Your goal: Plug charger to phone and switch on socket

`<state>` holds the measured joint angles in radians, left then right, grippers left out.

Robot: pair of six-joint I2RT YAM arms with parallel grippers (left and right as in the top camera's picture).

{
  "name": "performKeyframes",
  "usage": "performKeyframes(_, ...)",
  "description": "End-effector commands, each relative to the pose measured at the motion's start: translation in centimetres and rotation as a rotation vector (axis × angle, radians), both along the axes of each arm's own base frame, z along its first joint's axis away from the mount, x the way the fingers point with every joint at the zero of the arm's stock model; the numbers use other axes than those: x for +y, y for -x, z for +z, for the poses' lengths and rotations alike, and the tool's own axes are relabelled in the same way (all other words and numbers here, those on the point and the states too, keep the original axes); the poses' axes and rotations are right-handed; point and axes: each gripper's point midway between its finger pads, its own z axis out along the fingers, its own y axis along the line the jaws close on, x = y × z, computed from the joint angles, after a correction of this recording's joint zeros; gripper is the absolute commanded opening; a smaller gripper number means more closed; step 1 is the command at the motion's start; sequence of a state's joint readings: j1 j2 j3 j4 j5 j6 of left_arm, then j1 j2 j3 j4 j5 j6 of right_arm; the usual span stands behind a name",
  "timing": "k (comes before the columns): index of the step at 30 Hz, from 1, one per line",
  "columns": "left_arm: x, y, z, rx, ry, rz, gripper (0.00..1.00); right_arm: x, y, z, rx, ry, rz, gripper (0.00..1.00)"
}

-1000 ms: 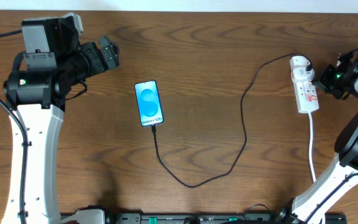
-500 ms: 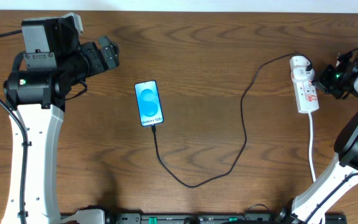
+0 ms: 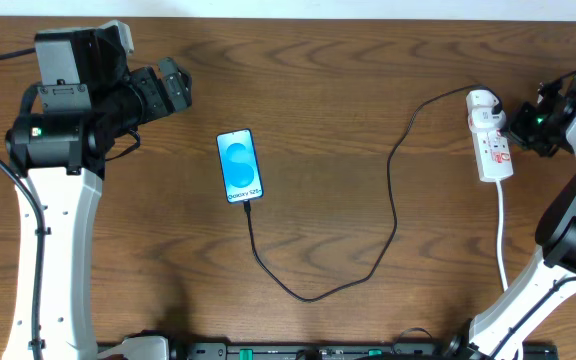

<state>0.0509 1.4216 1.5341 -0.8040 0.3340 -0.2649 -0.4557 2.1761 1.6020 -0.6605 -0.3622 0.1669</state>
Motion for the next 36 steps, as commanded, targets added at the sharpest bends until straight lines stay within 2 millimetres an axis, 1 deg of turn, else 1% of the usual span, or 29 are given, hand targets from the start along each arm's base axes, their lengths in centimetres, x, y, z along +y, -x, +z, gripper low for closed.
performKeyframes(1,0.3,0.1,0.4,-0.011,-0.004,0.01,1.0,2.4,-0.2,-0.8,0.012,-0.045,0.063,0.12)
performKeyframes(4,0.3,0.1,0.4,-0.011,-0.004,0.01,1.0,2.5,-0.1,-0.8,0.014,-0.044,0.07,0.18)
performKeyframes(6,0.3,0.1,0.4,-0.011,-0.004,0.01,1.0,2.5,0.0,-0.9,0.018,-0.045,0.071,0.2)
performKeyframes(7,0.3,0.1,0.4,-0.01,-0.004,0.01,1.0,2.6,0.1,-0.9,0.02,-0.044,0.077,0.27)
performKeyframes(12,0.3,0.1,0.4,-0.011,-0.004,0.01,1.0,2.8,0.8,-1.1,0.04,-0.042,0.114,0.39)
performKeyframes(16,0.3,0.1,0.4,-0.011,-0.004,0.01,1.0,3.0,1.2,-1.2,0.059,-0.051,0.116,0.42)
performKeyframes(17,0.3,0.1,0.4,-0.011,-0.004,0.01,1.0,3.0,1.2,-1.2,0.059,-0.05,0.115,0.46)
performKeyframes(19,0.3,0.1,0.4,-0.011,-0.004,0.01,1.0,2.8,1.1,-1.2,0.056,-0.042,0.111,0.52)
performKeyframes(20,0.3,0.1,0.4,-0.011,-0.004,0.01,1.0,2.2,0.9,-0.9,0.048,-0.026,0.101,0.56)
performKeyframes(21,0.3,0.1,0.4,-0.011,-0.004,0.01,1.0,1.8,0.8,-0.7,0.044,-0.02,0.091,0.58)
performKeyframes(23,0.3,0.1,0.4,-0.011,-0.004,0.01,1.0,0.5,0.6,0.6,0.029,-0.008,0.058,0.61)
performKeyframes(25,0.3,0.1,0.4,-0.01,-0.004,0.01,1.0,-0.5,0.6,2.0,0.013,-0.001,0.037,0.61)
performKeyframes(28,0.3,0.1,0.4,-0.011,-0.004,0.01,1.0,-2.3,0.8,5.6,-0.023,0.024,0.006,0.62)
performKeyframes(30,0.3,0.1,0.4,-0.011,-0.004,0.01,1.0,-2.7,1.0,7.9,-0.045,0.04,0.003,0.62)
performKeyframes(31,0.3,0.1,0.4,-0.011,-0.004,0.01,1.0,-2.7,1.1,8.8,-0.052,0.044,0.003,0.62)
performKeyframes(32,0.3,0.1,0.4,-0.011,-0.004,0.01,1.0,-2.6,1.4,10.3,-0.067,0.056,0.012,0.62)
performKeyframes(33,0.3,0.1,0.4,-0.011,-0.004,0.01,1.0,-2.4,1.5,11.1,-0.075,0.061,0.019,0.62)
performKeyframes(34,0.3,0.1,0.4,-0.011,-0.004,0.01,1.0,-1.7,1.9,12.4,-0.088,0.067,0.034,0.62)
performKeyframes(36,0.3,0.1,0.4,-0.01,-0.004,0.01,1.0,-0.7,2.3,13.9,-0.098,0.074,0.054,0.62)
